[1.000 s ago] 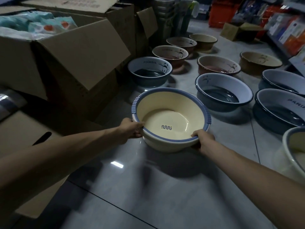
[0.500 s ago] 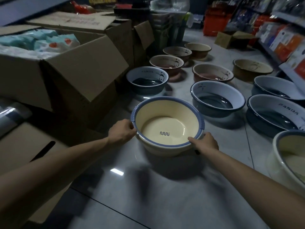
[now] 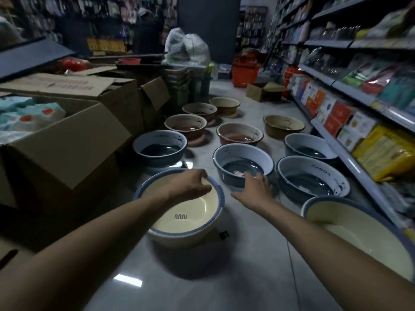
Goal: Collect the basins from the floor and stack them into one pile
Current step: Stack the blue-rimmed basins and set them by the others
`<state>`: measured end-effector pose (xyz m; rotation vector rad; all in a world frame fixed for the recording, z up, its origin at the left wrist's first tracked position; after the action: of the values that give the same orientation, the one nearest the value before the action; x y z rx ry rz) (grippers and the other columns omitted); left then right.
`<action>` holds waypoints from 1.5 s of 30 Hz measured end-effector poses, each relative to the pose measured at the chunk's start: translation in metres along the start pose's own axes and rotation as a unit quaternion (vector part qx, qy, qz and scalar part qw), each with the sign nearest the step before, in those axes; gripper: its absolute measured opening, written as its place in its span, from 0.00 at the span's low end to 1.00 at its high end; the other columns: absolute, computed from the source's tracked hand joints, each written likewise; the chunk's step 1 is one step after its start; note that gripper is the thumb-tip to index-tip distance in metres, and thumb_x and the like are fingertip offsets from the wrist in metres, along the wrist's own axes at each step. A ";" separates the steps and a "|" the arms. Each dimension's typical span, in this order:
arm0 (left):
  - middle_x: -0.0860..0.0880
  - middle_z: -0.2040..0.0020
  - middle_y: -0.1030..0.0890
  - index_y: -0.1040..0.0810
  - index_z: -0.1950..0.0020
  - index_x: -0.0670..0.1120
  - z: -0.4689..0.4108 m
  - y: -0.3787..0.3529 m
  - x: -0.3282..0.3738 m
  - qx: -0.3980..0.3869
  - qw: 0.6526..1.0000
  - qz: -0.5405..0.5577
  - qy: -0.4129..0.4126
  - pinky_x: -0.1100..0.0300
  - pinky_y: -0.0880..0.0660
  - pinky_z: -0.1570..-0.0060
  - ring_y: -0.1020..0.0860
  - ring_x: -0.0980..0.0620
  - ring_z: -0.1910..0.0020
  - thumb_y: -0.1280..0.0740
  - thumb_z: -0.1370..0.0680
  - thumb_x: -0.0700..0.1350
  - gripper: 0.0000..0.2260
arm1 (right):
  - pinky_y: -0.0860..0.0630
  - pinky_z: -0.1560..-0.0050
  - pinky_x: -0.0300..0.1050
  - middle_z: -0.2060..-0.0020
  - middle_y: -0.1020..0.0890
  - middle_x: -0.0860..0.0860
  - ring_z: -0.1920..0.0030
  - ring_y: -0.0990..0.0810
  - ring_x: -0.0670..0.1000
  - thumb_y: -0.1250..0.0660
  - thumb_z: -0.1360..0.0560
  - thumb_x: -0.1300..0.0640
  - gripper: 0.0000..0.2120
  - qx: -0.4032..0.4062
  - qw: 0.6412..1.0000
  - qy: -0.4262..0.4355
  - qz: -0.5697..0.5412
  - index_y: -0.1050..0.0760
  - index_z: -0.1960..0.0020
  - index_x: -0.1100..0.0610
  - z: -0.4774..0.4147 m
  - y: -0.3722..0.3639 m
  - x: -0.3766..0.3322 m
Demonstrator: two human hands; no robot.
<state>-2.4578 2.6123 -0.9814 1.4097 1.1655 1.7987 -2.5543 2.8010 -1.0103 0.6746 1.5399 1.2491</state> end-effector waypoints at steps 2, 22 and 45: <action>0.46 0.36 0.21 0.26 0.29 0.51 -0.008 -0.009 0.033 0.007 0.998 -0.054 -0.023 0.50 0.20 0.44 0.20 0.49 0.43 0.32 0.22 0.55 0.22 | 0.48 0.22 0.64 0.21 0.47 0.62 0.21 0.50 0.66 0.29 0.27 0.38 0.41 0.008 1.000 -0.009 0.027 0.43 0.21 0.48 0.000 0.008 0.019; 0.44 0.29 0.28 0.33 0.25 0.52 -0.056 -0.192 0.238 -0.060 0.939 -0.300 -0.160 0.43 0.29 0.37 0.27 0.40 0.31 0.35 0.22 0.58 0.27 | 0.32 0.31 0.61 0.25 0.41 0.64 0.27 0.38 0.68 0.37 0.21 0.48 0.30 -0.118 0.937 -0.323 0.062 0.39 0.23 0.56 0.073 0.060 0.330; 0.43 0.25 0.29 0.51 0.16 0.59 -0.063 -0.320 0.236 -0.320 0.915 -0.187 -0.161 0.49 0.24 0.34 0.24 0.43 0.32 0.31 0.20 0.49 0.38 | 0.25 0.37 0.52 0.34 0.23 0.58 0.36 0.23 0.59 0.32 0.21 0.57 0.21 -0.297 0.907 -0.178 0.241 0.27 0.29 0.59 0.089 0.014 0.352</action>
<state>-2.6091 2.9400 -1.1598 0.9595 0.5426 1.4142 -2.5953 3.1457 -1.1173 0.8376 0.6407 1.7427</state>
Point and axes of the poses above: each hand's wrist, its own z-axis away from the middle knuckle, its own y-axis out of the back of the hand, x = y × z, the point moved 2 cm from there along -z, towards the middle knuckle
